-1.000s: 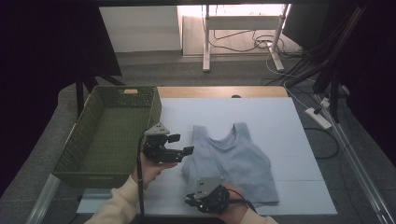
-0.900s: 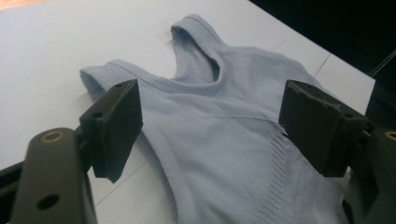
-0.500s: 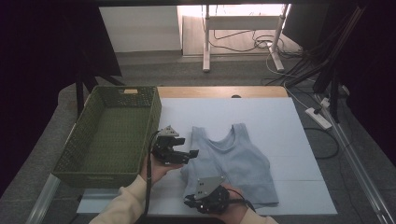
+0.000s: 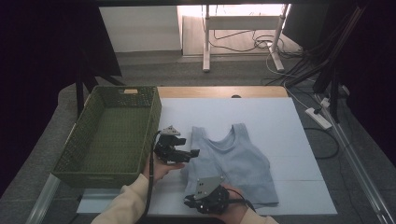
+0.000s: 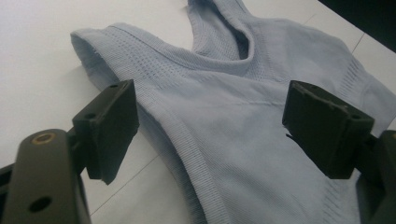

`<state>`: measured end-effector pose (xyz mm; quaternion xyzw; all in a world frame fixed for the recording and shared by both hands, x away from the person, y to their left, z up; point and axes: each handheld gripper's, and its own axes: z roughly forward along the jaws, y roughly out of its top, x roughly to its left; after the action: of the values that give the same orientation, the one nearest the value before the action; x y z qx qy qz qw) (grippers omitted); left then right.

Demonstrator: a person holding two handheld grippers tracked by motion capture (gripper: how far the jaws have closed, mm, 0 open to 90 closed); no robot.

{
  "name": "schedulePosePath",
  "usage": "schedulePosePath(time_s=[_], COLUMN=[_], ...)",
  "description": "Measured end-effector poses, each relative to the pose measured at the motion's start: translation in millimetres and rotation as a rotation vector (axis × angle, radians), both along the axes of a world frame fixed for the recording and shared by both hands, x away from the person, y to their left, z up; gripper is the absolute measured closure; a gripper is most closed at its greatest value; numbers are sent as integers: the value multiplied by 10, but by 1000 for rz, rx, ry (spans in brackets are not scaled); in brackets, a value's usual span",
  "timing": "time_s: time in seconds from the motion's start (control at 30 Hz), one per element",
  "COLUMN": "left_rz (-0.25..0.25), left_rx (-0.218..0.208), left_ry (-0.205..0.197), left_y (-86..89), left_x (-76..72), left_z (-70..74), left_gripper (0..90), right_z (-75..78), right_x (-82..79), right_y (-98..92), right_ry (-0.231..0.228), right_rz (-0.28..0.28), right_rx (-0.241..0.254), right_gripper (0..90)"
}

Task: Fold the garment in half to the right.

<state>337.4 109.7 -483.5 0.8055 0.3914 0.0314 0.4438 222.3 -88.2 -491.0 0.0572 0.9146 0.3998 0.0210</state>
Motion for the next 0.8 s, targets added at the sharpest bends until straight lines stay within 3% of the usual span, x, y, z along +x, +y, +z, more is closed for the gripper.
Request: schedulePosePath(time_s=[0.4, 0.8], left_rz=[7, 74], left_rx=[26, 59], left_ry=[-12, 12], left_y=[-79, -40], left_x=[133, 298], left_z=[-87, -267], left_gripper=[203, 225], right_z=[-14, -24], right_x=[-3, 1], right_y=[16, 19], right_ry=[-6, 2], right_rz=[6, 10], right_rx=[-7, -16], right_gripper=[808, 805])
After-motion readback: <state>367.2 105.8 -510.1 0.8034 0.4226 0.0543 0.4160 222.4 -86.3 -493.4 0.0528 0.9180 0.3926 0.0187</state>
